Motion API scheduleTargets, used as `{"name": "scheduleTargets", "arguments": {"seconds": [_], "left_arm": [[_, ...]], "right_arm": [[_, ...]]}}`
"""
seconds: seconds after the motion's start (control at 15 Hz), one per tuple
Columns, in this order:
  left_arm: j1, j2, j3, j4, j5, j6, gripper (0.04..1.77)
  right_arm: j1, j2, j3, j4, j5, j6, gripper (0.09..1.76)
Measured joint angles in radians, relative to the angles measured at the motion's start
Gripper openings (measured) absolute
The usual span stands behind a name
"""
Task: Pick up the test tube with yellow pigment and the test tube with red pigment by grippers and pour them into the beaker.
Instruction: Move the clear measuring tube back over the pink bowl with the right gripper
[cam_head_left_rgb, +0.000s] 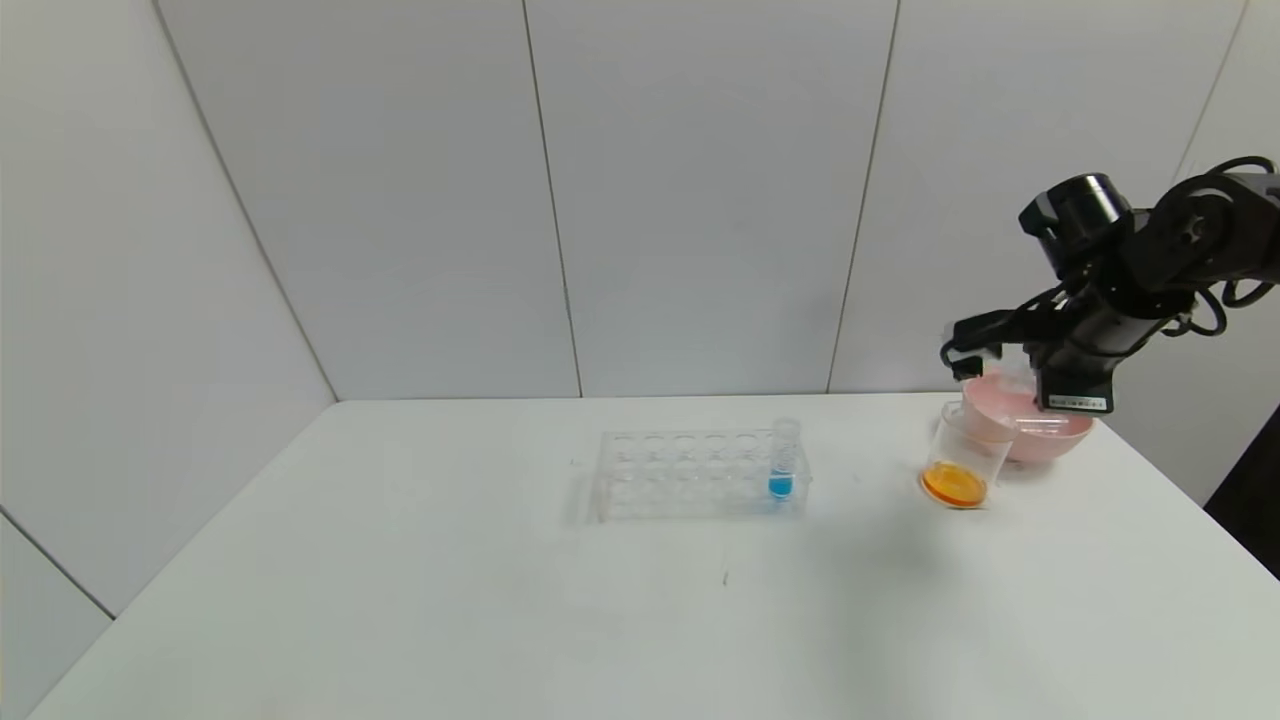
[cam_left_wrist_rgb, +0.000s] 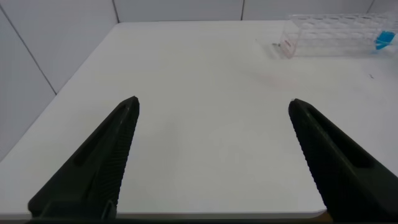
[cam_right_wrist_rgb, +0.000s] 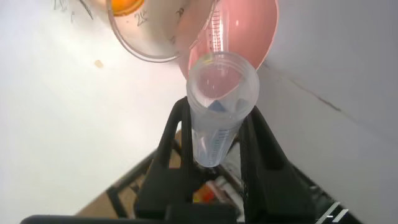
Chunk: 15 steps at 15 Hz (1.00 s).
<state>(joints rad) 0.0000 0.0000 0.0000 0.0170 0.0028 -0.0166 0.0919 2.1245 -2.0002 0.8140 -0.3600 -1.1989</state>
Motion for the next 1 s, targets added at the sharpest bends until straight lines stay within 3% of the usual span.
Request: {"name": "scheduleTargets", "arguments": {"seconds": [0.27,0.6,0.87,1.0], "left_arm": [[0.000,0.000,0.000,0.000,0.000,0.000,1.72],[0.000,0.000,0.000,0.000,0.000,0.000,1.72],[0.000,0.000,0.000,0.000,0.000,0.000,1.72],[0.000,0.000,0.000,0.000,0.000,0.000,1.72]], "right_arm": [[-0.015,-0.022,0.000,-0.001,0.147,0.378,0.50],[-0.076,-0.078,0.023,-0.001,0.420,0.629,0.50],[-0.130,-0.119,0.031,-0.006,0.485,0.819,0.50],[-0.172,-0.137,0.032,-0.008,0.569,0.869,0.50]]}}
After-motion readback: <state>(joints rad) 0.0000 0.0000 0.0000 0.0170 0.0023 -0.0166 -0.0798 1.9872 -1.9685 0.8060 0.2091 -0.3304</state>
